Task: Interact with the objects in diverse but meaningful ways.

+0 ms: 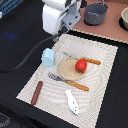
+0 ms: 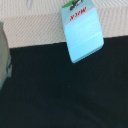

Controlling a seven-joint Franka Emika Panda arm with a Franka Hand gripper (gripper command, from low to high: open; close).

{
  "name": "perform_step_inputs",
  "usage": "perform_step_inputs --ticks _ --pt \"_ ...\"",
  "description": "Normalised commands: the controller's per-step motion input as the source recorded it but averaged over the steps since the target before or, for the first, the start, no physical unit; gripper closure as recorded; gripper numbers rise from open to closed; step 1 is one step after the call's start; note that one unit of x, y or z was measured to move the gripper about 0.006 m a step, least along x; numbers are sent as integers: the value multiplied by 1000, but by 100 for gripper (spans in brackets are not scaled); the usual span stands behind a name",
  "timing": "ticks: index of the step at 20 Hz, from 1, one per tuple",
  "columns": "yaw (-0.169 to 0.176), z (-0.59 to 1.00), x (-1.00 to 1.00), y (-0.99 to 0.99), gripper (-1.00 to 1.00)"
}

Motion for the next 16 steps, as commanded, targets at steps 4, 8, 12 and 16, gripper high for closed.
perform_step_inputs --ticks 4,8,12,16 --pt "152 -189 -392 -198 -100" --pt "60 -199 -486 -380 -100" --pt "29 -319 -471 -465 -100" --pt "1 -366 -541 -511 -100"
